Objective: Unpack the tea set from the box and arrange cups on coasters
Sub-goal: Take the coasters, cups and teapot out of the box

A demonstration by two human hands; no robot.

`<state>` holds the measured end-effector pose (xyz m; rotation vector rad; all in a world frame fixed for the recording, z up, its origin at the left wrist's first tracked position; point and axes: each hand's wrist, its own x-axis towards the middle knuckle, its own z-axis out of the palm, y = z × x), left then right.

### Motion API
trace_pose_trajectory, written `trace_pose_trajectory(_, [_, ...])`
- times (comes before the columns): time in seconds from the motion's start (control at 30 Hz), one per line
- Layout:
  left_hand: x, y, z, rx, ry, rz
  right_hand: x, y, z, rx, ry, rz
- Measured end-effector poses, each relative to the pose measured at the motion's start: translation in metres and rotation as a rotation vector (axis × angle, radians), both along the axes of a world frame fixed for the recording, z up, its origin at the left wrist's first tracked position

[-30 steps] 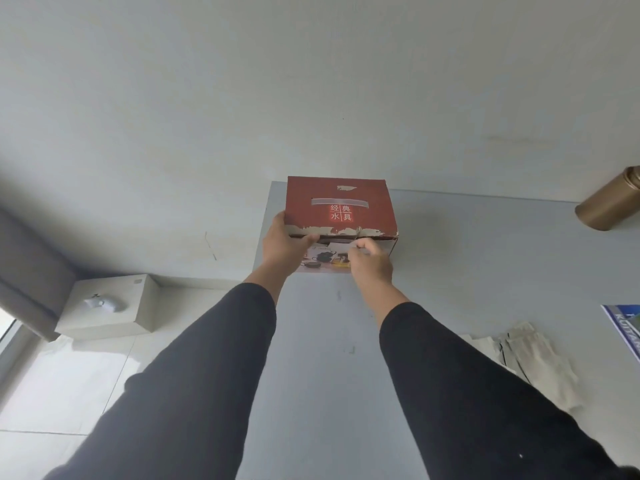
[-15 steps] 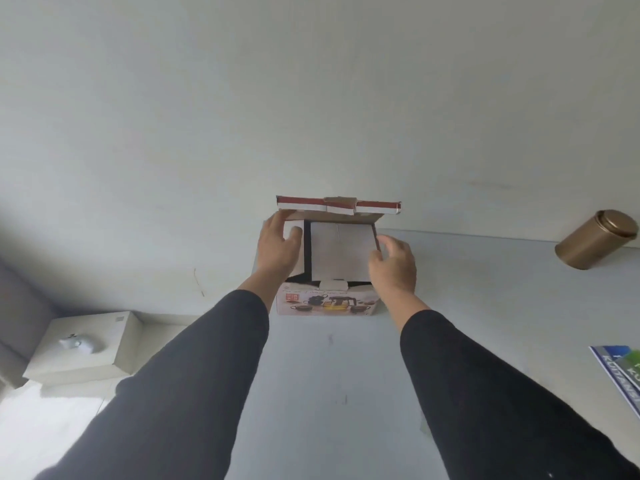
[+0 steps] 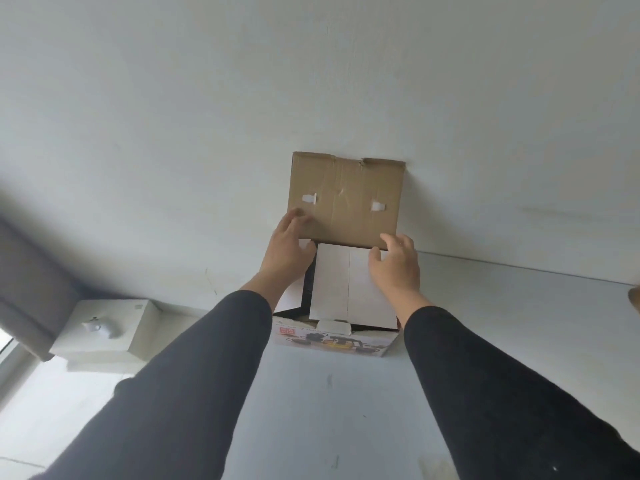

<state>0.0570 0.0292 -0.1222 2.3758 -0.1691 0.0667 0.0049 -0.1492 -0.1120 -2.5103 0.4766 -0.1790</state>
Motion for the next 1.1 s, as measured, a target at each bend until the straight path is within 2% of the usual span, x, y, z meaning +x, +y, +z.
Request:
trace_pose_trajectory(0.1, [-0.002, 0.000, -0.002, 0.016, 0.003, -0.022, -0.004, 0.005, 0.000, -0.204, -0.087, 0.134])
trace_pose_trajectory(0.27, [-0.008, 0.003, 0.012, 0.038, 0.010, -0.029, -0.023, 0.036, -0.001, -0.188, -0.118, 0.618])
trace_pose_trajectory(0.4, [-0.018, 0.017, 0.026, 0.094, -0.022, -0.011, -0.036, 0.057, 0.004, -0.242, -0.144, 0.712])
trace_pose_trajectory(0.53, [-0.027, 0.034, 0.039, 0.388, -0.135, -0.085, -0.047, 0.066, 0.017, -0.403, -0.136, 0.674])
trace_pose_trajectory(0.67, [-0.042, 0.039, 0.043, 0.821, -0.111, -0.135, -0.053, 0.067, 0.037, -0.474, -0.173, 0.617])
trace_pose_trajectory(0.73, [-0.052, 0.039, 0.040, 0.911, -0.069, -0.137, -0.059, 0.063, 0.046, -0.495, -0.219, 0.579])
trace_pose_trajectory(0.87, [-0.068, 0.033, 0.030, 0.888, 0.020, -0.127, -0.077, 0.047, 0.059, -0.598, -0.290, 0.452])
trace_pose_trajectory(1.0, [-0.080, 0.023, 0.021, 0.835, 0.165, -0.123, -0.095, 0.032, 0.069, -0.694, -0.134, 0.248])
trace_pose_trajectory(1.1, [-0.089, 0.013, 0.015, 0.671, 0.235, -0.074, -0.109, 0.020, 0.067, -0.735, -0.081, 0.127])
